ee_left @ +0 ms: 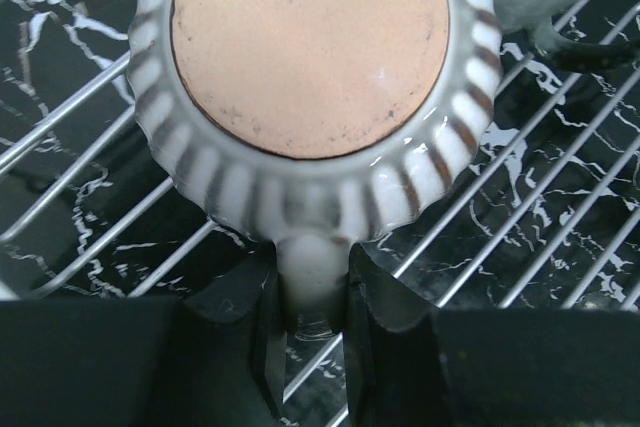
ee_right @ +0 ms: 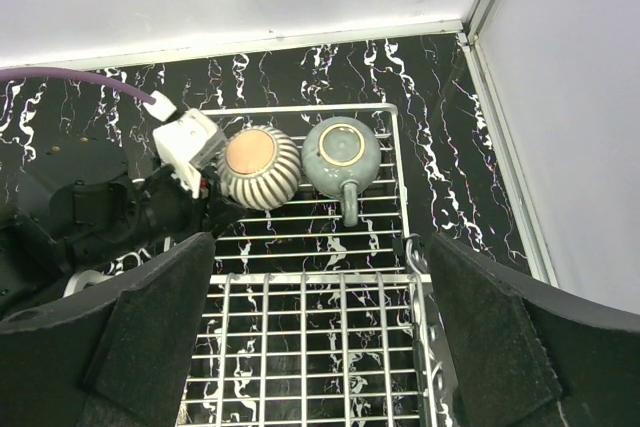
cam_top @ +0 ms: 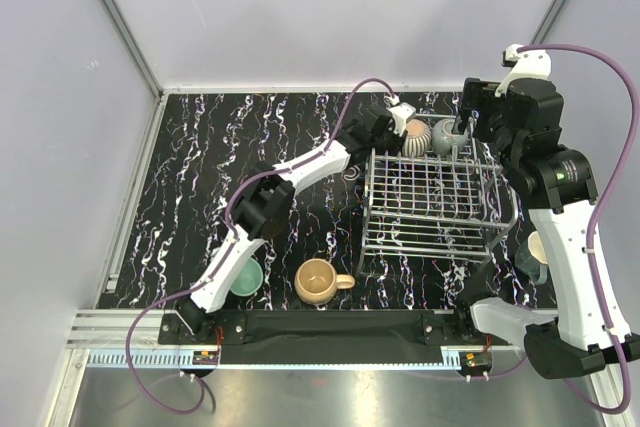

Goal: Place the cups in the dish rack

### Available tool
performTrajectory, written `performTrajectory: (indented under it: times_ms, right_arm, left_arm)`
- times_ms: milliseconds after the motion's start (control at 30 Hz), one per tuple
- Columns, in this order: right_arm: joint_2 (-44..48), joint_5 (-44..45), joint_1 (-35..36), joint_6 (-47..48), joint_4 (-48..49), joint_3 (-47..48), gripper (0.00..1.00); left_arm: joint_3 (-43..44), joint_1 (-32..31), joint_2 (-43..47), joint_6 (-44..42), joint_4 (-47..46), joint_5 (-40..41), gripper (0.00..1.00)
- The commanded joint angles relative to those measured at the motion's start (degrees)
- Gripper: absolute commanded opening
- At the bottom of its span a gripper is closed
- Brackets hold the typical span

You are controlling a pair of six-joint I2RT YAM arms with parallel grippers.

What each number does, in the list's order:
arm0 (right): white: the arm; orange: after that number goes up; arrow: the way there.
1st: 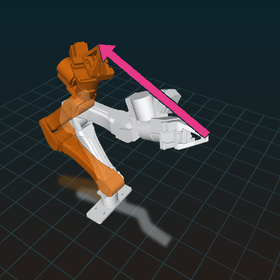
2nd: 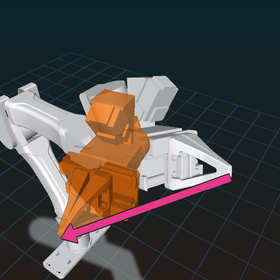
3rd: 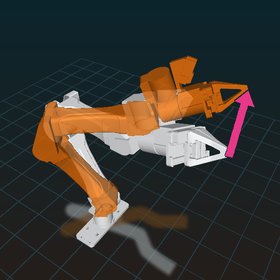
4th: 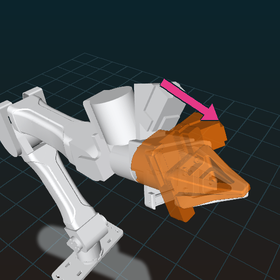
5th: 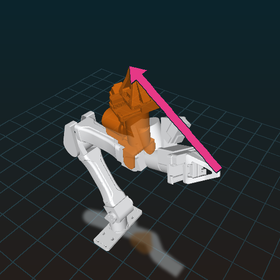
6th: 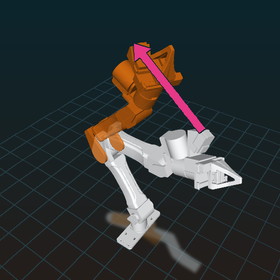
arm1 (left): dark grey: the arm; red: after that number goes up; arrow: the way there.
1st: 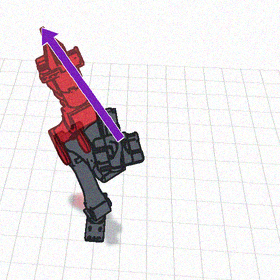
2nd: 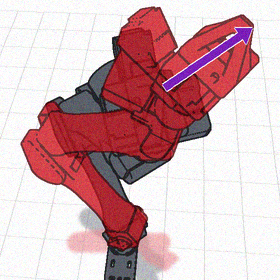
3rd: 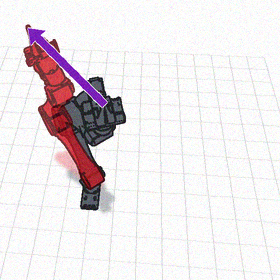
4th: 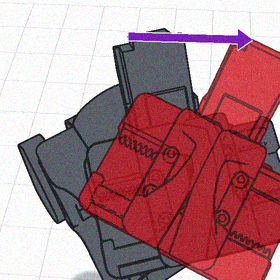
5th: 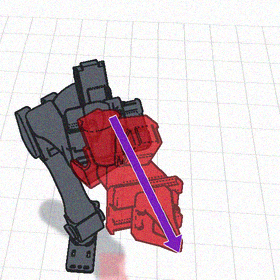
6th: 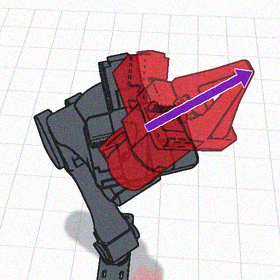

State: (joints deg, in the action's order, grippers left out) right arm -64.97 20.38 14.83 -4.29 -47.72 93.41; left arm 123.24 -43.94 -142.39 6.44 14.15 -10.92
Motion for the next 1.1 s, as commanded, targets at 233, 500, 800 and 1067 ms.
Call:
performTrajectory:
  times_ms: [233, 500, 800, 1067]
  right_arm:
    - [1.9, 0.4, -0.3, 0.4, 2.5, -0.4, 0.95]
    - [1.8, -0.4, -0.2, 0.3, 2.1, -0.5, 0.95]
    - [1.5, -1.5, -0.3, -0.2, 1.5, -0.1, 0.95]
    - [1.0, -3.1, -0.3, -1.5, -0.2, 1.1, 0.95]
  left_arm:
    - [6.8, -1.7, -1.4, 0.2, -6.1, -0.2, 0.06]
    - [2.8, -1.5, 1.1, -0.5, -7.5, 2.7, 0.40]
    - [-1.4, -0.3, 4.2, -0.7, -9.1, 1.9, 0.49]
    - [-8.2, 0.7, 10.5, -1.0, -12.7, 0.4, 0.58]
